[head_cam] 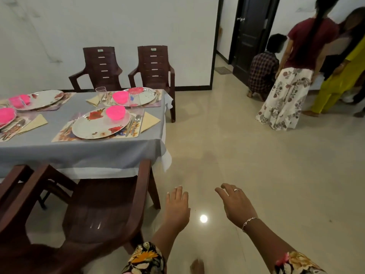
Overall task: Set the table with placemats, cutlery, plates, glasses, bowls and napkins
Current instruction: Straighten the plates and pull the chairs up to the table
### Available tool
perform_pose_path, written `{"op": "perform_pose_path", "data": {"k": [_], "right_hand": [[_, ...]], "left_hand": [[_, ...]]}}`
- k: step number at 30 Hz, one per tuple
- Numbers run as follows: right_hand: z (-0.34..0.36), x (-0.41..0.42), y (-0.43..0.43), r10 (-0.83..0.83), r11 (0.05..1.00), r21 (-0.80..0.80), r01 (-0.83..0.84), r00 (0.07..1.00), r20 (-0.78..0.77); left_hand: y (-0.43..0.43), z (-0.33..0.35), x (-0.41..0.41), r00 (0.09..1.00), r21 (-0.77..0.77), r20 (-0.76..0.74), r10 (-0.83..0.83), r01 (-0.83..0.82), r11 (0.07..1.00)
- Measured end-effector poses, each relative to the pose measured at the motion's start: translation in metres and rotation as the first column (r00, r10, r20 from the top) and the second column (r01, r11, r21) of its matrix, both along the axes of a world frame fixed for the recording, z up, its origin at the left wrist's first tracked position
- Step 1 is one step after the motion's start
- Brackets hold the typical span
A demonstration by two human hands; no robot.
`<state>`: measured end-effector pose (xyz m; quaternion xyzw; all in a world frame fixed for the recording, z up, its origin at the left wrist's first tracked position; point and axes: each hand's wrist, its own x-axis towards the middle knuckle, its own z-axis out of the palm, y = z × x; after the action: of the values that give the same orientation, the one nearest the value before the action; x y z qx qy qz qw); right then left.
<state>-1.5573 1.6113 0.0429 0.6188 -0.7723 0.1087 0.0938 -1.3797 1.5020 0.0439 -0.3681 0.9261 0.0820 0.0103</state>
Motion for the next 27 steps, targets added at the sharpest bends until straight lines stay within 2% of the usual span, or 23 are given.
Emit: {"op": "perform_pose_path", "data": {"k": [12, 18, 27], "right_hand": [[0.012, -0.178, -0.204, 0.059, 0.997, -0.050, -0.055, 0.996, 0.072], [-0.003, -0.268, -0.298, 0.114, 0.990, -0.091, -0.108, 0.991, 0.064], [0.005, -0.445, -0.447, 0.235, 0.966, -0.113, -0.231, 0.972, 0.020]], "left_hand": [[-0.190, 0.014, -0.171, 0.993, 0.031, -0.032, 0.115, -0.114, 0.993], [-0.279, 0.002, -0.259, 0.988, -0.049, -0.002, 0.154, -0.154, 0.987], [-0.425, -0.001, -0.427, 0.971, -0.087, -0.119, 0.205, -0.216, 0.973]]}}
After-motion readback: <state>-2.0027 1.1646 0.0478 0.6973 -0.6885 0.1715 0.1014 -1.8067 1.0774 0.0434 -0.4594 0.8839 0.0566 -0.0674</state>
